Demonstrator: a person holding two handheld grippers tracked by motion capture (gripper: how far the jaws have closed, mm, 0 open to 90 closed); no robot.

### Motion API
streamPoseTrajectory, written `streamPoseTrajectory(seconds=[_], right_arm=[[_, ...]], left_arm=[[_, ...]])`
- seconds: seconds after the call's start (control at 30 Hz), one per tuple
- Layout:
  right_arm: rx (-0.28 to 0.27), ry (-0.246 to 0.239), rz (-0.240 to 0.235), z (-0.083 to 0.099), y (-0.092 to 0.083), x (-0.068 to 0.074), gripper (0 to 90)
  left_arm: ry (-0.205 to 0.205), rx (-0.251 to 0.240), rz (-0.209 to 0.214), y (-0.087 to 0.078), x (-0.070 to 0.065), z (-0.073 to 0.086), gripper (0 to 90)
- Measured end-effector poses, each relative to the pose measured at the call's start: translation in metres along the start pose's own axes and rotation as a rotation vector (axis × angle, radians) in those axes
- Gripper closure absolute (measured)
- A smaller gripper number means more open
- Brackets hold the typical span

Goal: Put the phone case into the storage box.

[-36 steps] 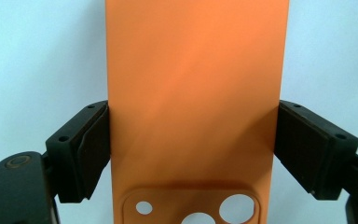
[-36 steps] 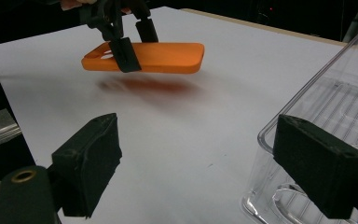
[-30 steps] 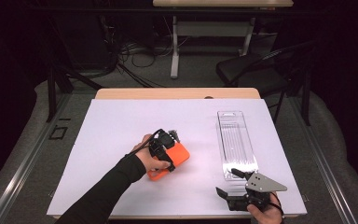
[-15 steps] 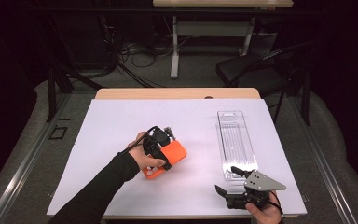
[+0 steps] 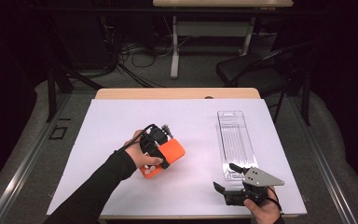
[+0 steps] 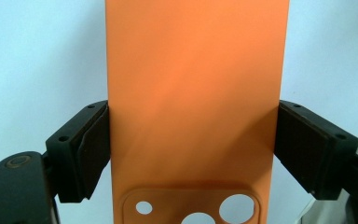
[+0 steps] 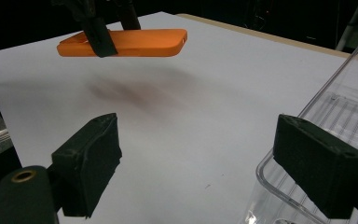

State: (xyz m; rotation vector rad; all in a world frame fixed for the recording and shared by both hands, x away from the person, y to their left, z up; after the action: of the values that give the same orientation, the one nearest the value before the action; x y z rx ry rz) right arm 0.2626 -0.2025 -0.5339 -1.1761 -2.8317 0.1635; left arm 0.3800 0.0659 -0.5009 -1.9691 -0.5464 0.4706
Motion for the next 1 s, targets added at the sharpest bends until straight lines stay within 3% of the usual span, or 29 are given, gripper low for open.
streamPoseTrajectory(seconds=[0.23, 0.4, 0.63, 0.83, 1.0], right_arm=[[0.002, -0.010, -0.002, -0.005, 0.006, 0.000, 14.2], [0.033, -0.030, -0.001, -0.009, 0.016, 0.001, 14.3], [0.060, -0.124, -0.020, -0.016, 0.039, 0.004, 14.4], [0.094, -0.166, -0.054, -0.021, 0.062, 0.005, 14.5], [0.088, -0.212, -0.063, -0.028, 0.080, 0.005, 14.6]], left_arm=[[0.014, -0.002, 0.003, -0.004, -0.003, -0.004, 16.4], [0.026, -0.001, 0.005, -0.005, -0.006, -0.008, 16.4], [0.032, 0.002, 0.011, -0.006, -0.008, -0.012, 16.4], [0.029, 0.001, 0.015, -0.006, -0.008, -0.014, 16.4], [0.025, 0.001, 0.017, -0.007, -0.005, -0.015, 16.4]])
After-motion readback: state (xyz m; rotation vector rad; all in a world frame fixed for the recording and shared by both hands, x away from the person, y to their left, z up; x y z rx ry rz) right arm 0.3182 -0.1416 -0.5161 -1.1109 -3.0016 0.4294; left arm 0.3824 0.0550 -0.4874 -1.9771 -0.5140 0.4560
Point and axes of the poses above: each handheld gripper's, and its own axes: y roughly forward along the jaws, z roughly out of its underside, x roughly to its left, the point moved 4 cm from there along y, roughly forward along the jaws, and after that the axes turned 13 degrees about -x, right-handed, at the moved point
